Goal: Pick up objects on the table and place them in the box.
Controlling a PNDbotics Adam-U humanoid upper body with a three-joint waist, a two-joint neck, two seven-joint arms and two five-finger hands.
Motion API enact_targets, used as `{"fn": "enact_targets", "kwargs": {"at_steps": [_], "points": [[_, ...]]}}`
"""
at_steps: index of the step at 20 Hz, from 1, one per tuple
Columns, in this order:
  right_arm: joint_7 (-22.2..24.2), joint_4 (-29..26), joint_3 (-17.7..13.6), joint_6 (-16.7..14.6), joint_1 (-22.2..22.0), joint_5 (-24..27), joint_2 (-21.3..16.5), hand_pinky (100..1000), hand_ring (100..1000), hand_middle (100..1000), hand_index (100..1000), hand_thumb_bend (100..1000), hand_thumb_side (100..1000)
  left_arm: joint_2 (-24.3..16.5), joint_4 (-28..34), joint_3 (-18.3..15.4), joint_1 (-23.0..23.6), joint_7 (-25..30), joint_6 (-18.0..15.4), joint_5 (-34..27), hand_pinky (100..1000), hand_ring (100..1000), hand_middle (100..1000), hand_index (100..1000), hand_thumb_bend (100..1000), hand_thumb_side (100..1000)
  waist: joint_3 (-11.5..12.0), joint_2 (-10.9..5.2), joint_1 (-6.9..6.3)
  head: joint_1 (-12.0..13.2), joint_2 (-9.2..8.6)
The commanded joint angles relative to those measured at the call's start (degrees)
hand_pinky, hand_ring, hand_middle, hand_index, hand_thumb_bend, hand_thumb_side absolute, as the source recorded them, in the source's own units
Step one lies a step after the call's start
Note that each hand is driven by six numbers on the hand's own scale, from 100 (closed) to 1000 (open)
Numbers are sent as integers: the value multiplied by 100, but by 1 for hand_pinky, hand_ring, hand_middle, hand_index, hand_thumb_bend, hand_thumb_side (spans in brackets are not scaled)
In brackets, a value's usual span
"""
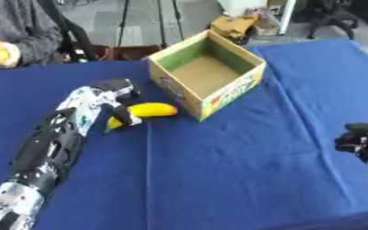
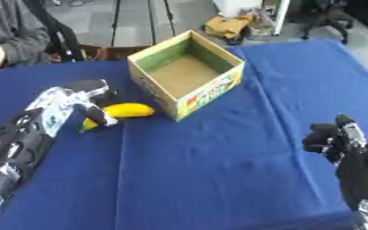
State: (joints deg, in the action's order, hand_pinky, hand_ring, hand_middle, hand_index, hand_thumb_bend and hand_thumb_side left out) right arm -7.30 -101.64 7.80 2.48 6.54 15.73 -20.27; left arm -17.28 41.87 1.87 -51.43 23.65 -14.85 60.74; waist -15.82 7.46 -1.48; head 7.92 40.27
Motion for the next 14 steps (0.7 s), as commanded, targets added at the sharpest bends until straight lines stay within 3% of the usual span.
{"fn": "enact_targets", "kwargs": {"at_steps": [1, 5, 14], "points": [[15, -41, -30, -9, 41, -60, -45, 661, 613, 521, 656, 100, 938, -56, 60, -32, -88, -42, -29, -35, 516, 413, 428, 615, 352, 230, 3, -58, 26, -10, 48], [15, -41, -31, -9, 43, -60, -47, 661, 612, 521, 656, 100, 938, -67, 80, -39, -99, -102, -13, -105, 445, 339, 323, 501, 123, 150, 5, -59, 28, -7, 44], [21, -36, -29, -7, 49, -57, -59, 661, 612, 521, 656, 100, 938, -254, 395, -86, -264, -112, -49, -439, 414, 307, 280, 460, 100, 147, -7, -69, 23, 11, 42]]}}
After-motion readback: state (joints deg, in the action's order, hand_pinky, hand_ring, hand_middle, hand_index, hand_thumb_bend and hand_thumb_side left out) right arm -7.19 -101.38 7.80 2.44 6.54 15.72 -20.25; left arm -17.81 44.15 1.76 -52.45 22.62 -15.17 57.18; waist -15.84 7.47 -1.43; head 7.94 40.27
